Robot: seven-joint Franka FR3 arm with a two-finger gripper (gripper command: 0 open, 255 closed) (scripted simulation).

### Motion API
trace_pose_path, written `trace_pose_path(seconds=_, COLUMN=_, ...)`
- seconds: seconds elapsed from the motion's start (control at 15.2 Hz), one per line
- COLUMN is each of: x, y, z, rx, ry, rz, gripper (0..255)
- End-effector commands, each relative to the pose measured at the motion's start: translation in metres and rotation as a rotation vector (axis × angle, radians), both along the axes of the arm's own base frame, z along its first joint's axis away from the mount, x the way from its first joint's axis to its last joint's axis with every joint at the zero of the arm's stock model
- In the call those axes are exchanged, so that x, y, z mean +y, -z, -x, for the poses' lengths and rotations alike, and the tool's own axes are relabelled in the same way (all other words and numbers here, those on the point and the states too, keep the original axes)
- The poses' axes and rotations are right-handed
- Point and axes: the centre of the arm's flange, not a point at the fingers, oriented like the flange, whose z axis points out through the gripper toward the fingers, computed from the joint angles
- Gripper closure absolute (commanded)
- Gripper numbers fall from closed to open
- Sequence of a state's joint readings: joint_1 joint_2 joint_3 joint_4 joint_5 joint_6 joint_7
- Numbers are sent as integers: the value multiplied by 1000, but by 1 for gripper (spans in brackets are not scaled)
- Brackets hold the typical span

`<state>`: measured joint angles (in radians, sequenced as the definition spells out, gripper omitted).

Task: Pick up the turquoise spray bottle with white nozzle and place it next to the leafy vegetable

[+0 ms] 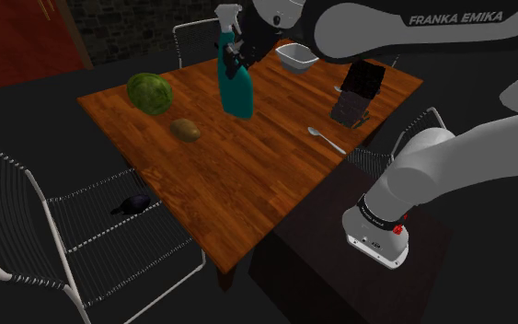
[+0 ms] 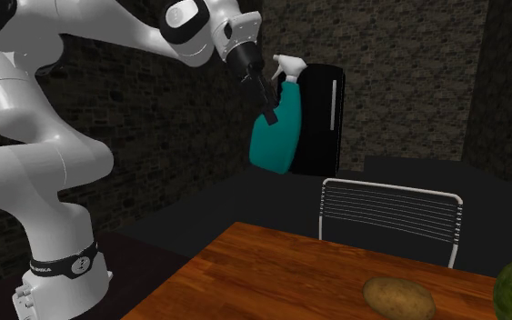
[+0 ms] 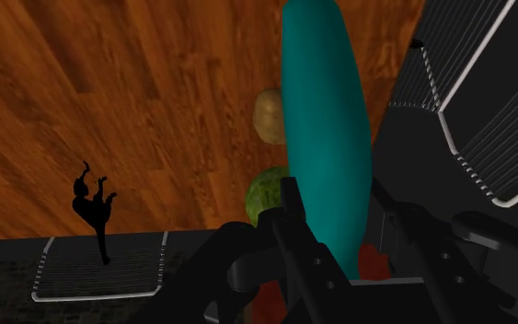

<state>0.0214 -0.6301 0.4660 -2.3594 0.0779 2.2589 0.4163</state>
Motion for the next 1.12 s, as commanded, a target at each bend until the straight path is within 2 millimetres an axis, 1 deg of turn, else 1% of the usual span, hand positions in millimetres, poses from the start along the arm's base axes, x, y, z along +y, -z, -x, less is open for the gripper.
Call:
trace_pose_path(seconds=0.0, x=0, y=-11, z=0, rx=0, ry=0, rz=0, gripper=255)
trace_pose_path(seconds=0.33, x=0, y=-35, z=0, rx=0, ry=0, rz=0, gripper=255)
trace_pose_path(seconds=1.06, x=28, y=-7, z=-140, rx=0, ry=0, rz=0, gripper=255)
